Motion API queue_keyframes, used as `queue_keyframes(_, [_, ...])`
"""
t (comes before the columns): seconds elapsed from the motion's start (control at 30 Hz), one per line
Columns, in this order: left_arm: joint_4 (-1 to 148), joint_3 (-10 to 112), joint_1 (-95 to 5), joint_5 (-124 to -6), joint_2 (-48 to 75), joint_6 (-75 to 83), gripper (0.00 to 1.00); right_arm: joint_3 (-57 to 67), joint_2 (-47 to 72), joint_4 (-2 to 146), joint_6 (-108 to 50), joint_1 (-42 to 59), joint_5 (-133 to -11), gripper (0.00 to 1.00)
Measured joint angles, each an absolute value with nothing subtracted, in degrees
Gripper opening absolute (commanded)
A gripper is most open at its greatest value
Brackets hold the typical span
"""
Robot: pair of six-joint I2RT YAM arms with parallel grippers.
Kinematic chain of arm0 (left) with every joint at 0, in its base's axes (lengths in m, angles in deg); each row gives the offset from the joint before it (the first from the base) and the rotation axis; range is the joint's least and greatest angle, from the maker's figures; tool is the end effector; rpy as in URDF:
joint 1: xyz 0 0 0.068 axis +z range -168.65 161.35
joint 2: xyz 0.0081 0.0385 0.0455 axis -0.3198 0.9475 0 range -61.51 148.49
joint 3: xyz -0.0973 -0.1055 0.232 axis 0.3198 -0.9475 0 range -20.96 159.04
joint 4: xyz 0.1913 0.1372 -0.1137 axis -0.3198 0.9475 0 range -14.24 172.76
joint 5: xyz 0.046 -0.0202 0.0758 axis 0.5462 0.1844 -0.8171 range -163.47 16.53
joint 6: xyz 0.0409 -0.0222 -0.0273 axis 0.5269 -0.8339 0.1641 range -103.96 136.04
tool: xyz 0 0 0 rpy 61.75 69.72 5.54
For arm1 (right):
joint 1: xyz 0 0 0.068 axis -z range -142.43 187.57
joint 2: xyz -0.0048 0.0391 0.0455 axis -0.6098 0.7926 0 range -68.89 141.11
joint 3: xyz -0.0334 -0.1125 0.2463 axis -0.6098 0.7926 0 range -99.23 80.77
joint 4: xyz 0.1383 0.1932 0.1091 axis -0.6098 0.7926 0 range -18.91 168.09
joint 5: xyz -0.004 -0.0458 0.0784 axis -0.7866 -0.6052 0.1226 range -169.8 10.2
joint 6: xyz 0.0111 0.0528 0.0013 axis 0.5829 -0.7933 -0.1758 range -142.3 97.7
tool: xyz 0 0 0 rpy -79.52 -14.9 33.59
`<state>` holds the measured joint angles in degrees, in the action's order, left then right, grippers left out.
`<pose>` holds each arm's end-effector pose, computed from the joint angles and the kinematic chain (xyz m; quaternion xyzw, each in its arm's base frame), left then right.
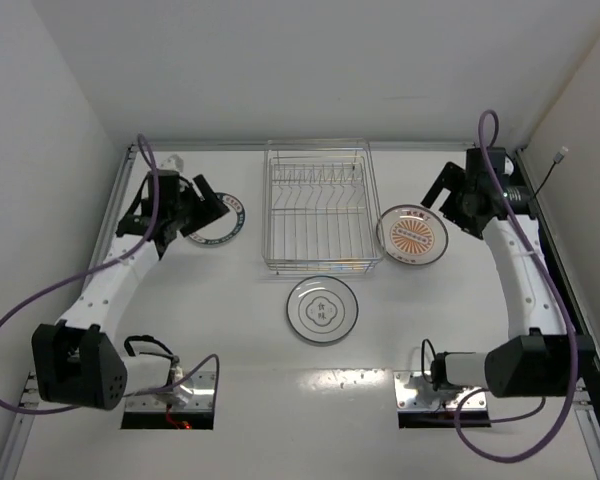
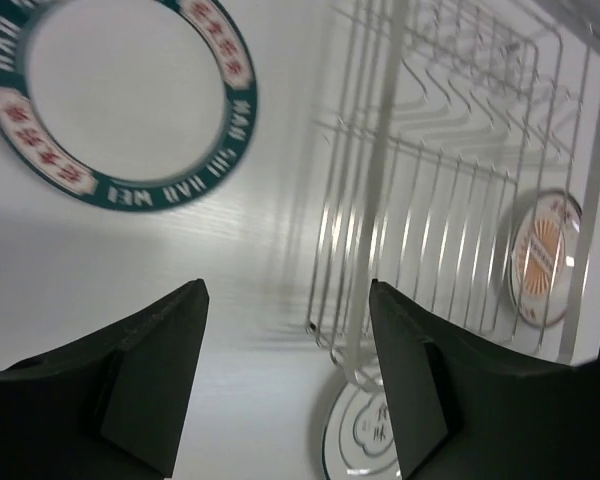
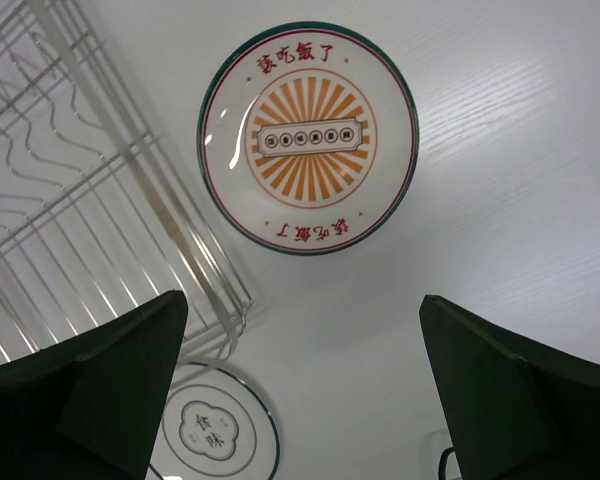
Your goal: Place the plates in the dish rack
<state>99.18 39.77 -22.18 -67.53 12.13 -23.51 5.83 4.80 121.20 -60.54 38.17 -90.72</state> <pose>0.2852 -0.0213 0.3056 -0.2533 0.8547 -0.2085 0.4023 0.2611 -0.0094 0.3500 0.3414 0.8679 0.0285 0.3597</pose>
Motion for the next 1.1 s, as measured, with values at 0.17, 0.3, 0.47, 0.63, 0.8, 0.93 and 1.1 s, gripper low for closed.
queue_keyframes(0.17, [99.0,32.9,-28.7,-67.4,8.3,-23.7,0.63,4.3,10.0,121.8,-61.3,42.4,-89.7,0.99])
queue_keyframes(0.3, [100.4,30.5,-29.3,-67.5,8.4,-23.6,0.63,5.0,14.3,121.4,-62.2,48.1,-86.7,0.99])
queue_keyframes(0.47, [99.8,30.5,-29.3,-67.2,8.4,-22.8,0.63,13.3,18.7,116.3,-63.9,61.2,-75.9,0.89])
queue_keyframes(0.63, [99.7,30.7,-29.3,-66.8,8.4,-21.7,0.63,20.6,27.4,110.6,-65.4,67.7,-64.0,0.89])
queue_keyframes(0.8, [99.7,30.7,-29.3,-66.1,8.4,-21.5,0.63,20.6,32.2,108.4,-65.9,67.8,-58.5,0.82])
queue_keyframes(0.93, [99.7,30.7,-29.3,-65.3,8.4,-21.7,0.63,20.4,36.1,106.6,-65.9,67.8,-55.7,0.75])
queue_keyframes(1.1, [99.6,30.4,-29.3,-65.2,7.8,-22.2,0.63,19.2,41.0,106.7,-65.9,67.8,-53.7,0.66])
